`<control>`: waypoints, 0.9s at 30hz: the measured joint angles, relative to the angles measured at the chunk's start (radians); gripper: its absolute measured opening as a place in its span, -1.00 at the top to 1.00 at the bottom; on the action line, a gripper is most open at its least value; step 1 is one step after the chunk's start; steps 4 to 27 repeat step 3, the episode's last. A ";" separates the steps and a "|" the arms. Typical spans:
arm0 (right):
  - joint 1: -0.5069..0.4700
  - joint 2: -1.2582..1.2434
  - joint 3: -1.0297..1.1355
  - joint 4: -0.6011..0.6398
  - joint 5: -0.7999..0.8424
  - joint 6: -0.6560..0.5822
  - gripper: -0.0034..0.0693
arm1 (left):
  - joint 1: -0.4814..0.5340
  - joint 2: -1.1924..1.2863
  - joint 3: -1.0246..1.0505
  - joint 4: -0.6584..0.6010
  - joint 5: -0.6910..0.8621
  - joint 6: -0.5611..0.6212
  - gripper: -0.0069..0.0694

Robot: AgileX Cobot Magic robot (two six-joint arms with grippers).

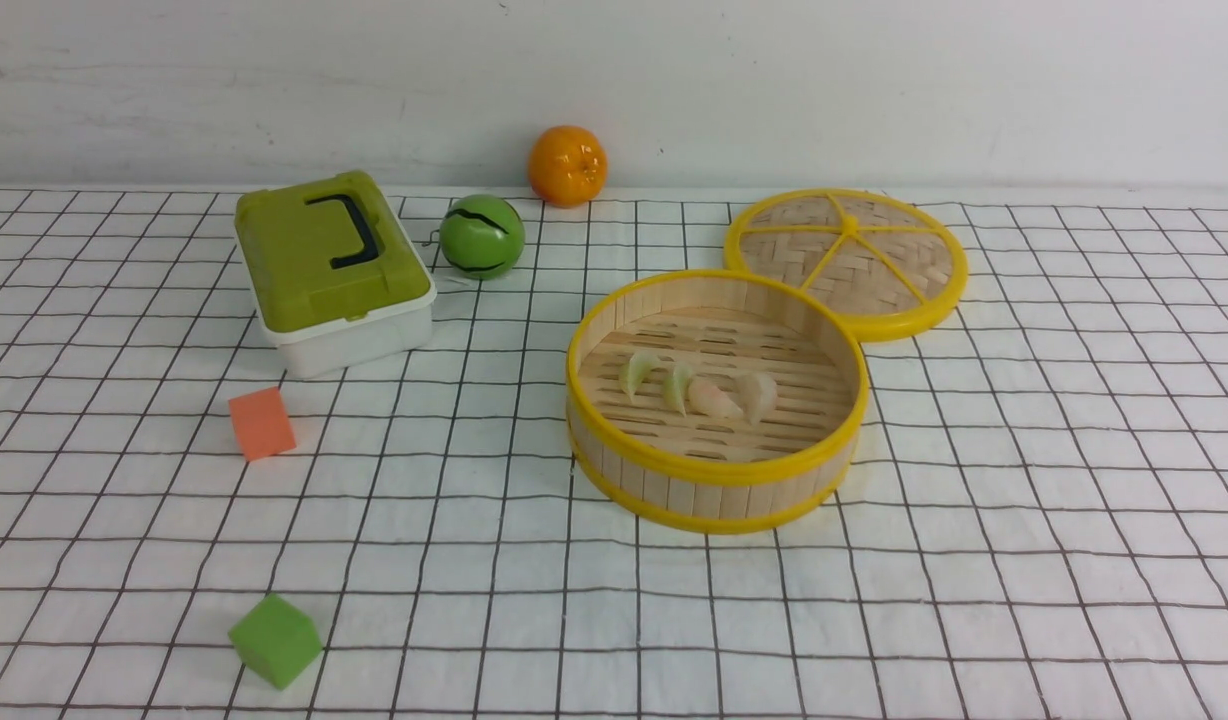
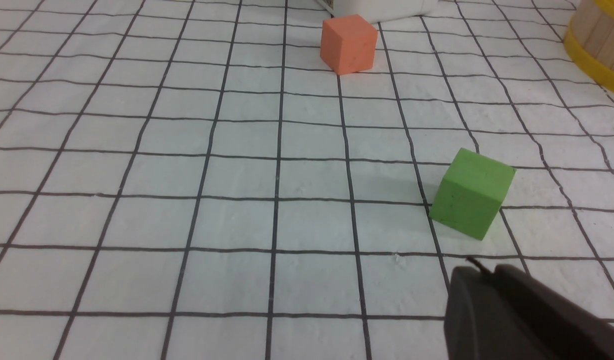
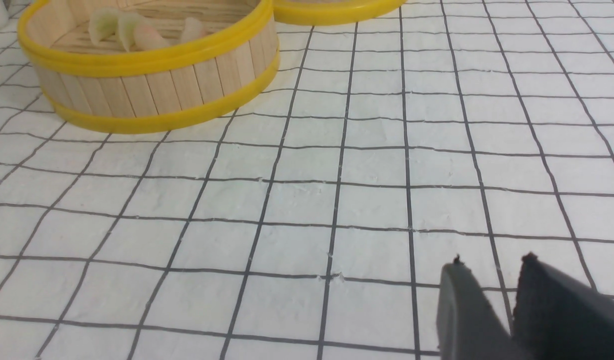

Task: Put the dumplings into the steamer on the table with the white tablecloth.

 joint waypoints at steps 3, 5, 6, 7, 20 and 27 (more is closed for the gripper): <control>0.000 0.000 0.000 0.000 0.000 0.000 0.43 | 0.000 0.000 0.000 0.000 0.000 0.000 0.72; 0.000 0.000 0.000 0.000 0.000 0.000 0.43 | 0.000 0.000 0.000 0.000 0.000 0.000 0.72; 0.000 0.000 0.000 0.000 0.000 0.000 0.43 | 0.000 0.000 0.000 0.000 0.000 0.000 0.72; 0.000 0.000 0.000 0.000 0.000 0.000 0.43 | 0.000 0.000 0.000 0.000 0.000 0.000 0.72; 0.000 0.000 0.000 0.000 0.000 0.000 0.43 | 0.000 0.000 0.000 0.000 0.000 0.000 0.72; 0.000 0.000 0.000 0.000 0.000 0.000 0.43 | 0.000 0.000 0.000 0.000 0.000 0.000 0.72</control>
